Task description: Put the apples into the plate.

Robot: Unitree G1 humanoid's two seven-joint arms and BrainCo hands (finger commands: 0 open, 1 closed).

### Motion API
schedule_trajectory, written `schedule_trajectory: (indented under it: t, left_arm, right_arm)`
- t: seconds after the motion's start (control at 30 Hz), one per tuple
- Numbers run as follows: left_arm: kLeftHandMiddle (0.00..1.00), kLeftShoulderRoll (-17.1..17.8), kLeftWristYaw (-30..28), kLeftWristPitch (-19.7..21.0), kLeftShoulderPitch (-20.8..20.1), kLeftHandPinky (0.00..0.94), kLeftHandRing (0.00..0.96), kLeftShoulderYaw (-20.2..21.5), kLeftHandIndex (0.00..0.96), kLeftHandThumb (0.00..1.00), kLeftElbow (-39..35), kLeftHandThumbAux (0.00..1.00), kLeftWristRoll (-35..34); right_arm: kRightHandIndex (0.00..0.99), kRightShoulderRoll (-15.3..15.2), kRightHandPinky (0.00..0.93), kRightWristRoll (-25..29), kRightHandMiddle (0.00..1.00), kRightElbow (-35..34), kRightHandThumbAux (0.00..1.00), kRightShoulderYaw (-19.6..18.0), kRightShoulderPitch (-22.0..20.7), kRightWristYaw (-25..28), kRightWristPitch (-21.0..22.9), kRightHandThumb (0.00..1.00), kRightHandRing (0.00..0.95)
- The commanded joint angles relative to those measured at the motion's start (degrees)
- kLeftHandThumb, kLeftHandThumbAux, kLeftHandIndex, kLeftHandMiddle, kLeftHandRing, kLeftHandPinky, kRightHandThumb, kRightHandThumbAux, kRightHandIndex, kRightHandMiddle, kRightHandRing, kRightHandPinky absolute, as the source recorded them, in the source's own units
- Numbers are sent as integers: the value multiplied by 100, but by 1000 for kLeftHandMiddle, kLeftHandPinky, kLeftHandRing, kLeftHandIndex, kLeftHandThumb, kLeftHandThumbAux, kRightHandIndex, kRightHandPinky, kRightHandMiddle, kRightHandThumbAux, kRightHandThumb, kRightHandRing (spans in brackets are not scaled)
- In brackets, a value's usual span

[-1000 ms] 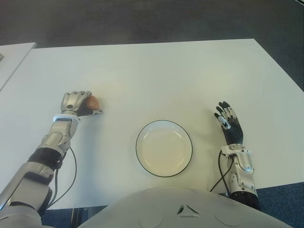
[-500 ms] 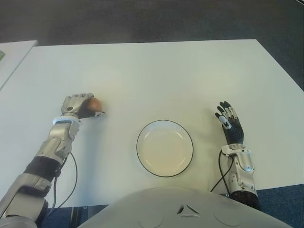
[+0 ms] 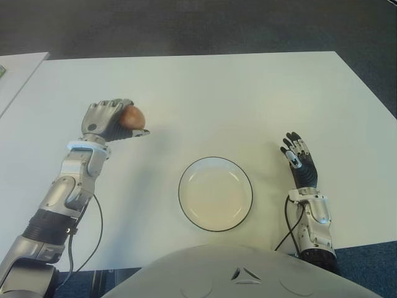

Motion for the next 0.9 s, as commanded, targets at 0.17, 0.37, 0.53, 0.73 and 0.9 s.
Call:
schedule_trajectory:
  t: [0.17,0.37,0.53,0.73,0.9]
  left_arm:
    - [716,-19,-440,-205,48,844,834,8,438,784,-1168,680,588]
    - [909,-135,-900,-223,155,865,871,36,441,729,-1738,697,740]
    - [903,-318,-1200,-233,290,856,865,18,442,729,-2194,698,923]
    - [882,-502,-1471,-365,290,845,859,-13,443,731,-2500,698,1100]
    - [878,-616,-1613,-481,253,848,860,-28,443,729,-2619,698,1236]
  right_arm:
    - [66,137,18,11,44,224,545,70,194,0,216,143,9]
    - [62,151,11,-10,40,214,550,68,199,-30,223,136,4]
    - [60,162,11,-31,38,220,549,76,197,-39,194,134,3]
    - [57,140,9,-57,36,268,546,80,191,-12,160,133,1]
    - [59,145,10,-46,33,283,549,78,173,-7,171,136,1]
